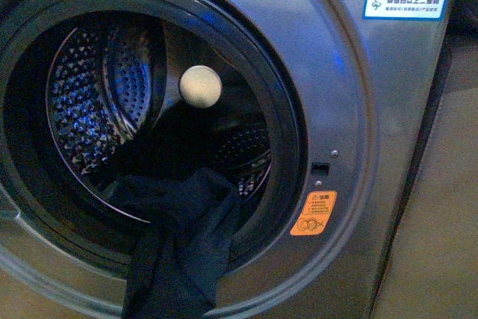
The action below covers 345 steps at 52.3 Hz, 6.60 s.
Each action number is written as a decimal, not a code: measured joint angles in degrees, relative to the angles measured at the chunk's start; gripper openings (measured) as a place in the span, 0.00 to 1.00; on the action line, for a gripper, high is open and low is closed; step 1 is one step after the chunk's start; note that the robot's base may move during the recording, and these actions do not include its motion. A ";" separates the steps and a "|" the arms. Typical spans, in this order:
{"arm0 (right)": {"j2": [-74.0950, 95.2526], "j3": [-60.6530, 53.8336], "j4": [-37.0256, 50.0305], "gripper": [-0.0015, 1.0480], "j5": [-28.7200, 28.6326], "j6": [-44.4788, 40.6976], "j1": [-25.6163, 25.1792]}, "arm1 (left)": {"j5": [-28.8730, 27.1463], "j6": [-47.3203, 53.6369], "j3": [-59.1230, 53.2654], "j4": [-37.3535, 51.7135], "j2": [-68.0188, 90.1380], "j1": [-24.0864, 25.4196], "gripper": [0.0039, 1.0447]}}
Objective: Collect clothes from washing machine
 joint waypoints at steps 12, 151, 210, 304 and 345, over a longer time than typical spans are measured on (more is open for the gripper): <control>0.00 0.00 0.00 0.93 -0.07 0.00 0.07 | 7.06 -8.04 13.94 25.42 42.58 -3.52 0.94; 0.00 0.00 0.00 0.93 0.04 0.00 0.07 | -13.68 5.68 72.57 11.63 123.95 -18.49 0.48; 0.00 0.00 0.00 0.93 0.02 0.00 0.07 | 11.63 5.66 44.63 14.67 68.43 -16.35 0.04; 12.04 8.28 24.11 0.93 -32.81 21.64 -5.40 | -1.27 6.27 123.69 -10.38 90.40 -47.50 0.04; 56.33 22.43 50.36 0.93 -16.66 8.63 18.75 | -1.29 6.29 123.71 -10.38 90.42 -47.50 0.04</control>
